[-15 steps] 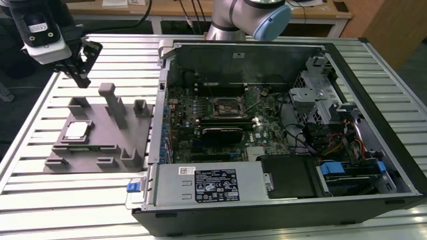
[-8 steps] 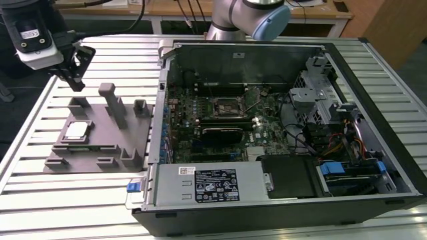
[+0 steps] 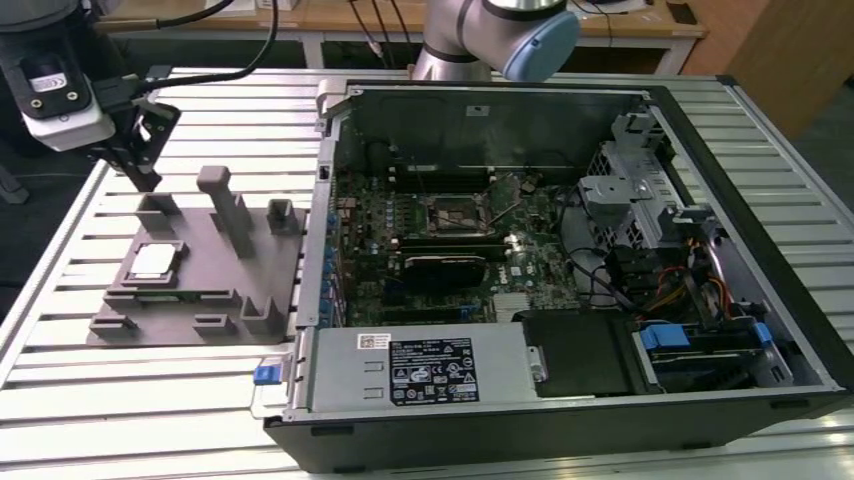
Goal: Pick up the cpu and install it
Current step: 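Reach for the cpu, then pick up the cpu and move it towards the insertion slot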
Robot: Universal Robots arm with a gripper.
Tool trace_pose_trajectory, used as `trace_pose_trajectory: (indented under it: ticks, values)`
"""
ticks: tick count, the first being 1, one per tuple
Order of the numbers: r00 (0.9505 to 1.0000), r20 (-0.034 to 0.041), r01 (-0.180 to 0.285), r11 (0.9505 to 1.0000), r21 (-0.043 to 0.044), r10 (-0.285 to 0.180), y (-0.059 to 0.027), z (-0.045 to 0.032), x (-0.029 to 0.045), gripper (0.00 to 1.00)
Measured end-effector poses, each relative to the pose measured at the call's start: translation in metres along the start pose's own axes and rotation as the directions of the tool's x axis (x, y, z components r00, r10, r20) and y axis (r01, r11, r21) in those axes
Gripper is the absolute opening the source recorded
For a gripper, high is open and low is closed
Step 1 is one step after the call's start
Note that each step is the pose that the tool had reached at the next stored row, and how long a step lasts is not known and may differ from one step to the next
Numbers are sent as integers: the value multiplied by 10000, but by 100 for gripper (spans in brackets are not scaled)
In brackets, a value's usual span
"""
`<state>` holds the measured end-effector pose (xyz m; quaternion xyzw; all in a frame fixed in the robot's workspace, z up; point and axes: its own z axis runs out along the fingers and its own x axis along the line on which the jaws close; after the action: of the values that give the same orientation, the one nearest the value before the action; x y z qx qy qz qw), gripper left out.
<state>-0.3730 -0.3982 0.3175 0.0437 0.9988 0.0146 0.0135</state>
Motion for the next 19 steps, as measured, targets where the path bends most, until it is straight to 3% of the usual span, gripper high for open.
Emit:
trace_pose_trajectory:
  ticks: [13,19]
  values:
    - [10000,2,0,10000,3,0,-2,19,9,11]
    - [10000,0,-1,10000,3,1,-3,62,22,11]
